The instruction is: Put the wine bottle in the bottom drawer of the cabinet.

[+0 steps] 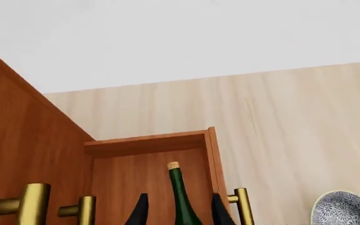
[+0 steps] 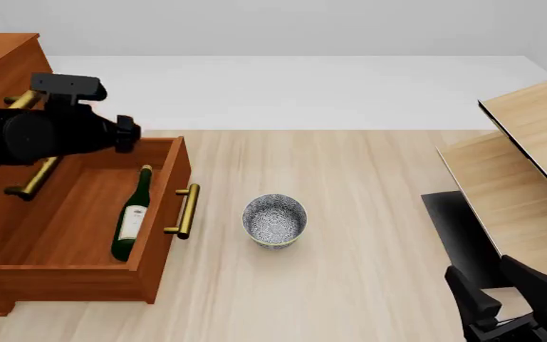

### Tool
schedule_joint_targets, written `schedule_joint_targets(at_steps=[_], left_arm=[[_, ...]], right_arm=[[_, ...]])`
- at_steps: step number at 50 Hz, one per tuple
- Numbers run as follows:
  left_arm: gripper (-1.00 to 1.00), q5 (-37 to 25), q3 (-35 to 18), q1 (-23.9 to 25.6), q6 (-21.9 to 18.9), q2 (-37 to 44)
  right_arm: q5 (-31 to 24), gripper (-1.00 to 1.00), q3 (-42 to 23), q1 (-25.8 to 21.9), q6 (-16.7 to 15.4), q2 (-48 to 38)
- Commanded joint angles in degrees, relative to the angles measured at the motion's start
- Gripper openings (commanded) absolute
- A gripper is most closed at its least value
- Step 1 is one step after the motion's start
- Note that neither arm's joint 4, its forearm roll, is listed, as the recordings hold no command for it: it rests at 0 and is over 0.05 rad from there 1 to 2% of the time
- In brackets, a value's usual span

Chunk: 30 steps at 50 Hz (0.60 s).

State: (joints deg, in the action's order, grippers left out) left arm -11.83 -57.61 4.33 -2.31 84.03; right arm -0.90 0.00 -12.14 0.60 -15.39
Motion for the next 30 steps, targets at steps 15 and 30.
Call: schedule_joint_targets(at_steps=[15,30], left_arm=[[1.0,-15.96,-3.44,3.68,0.19,-27.06],[1.0,-28.23,-10.01,2.3,1.58,-39.38]], right_arm=[[1.62,1.0,0.0,-0.47,-0.44,-1.46],[2.13,1.0,0.0,-0.72,-0.54,-1.58]])
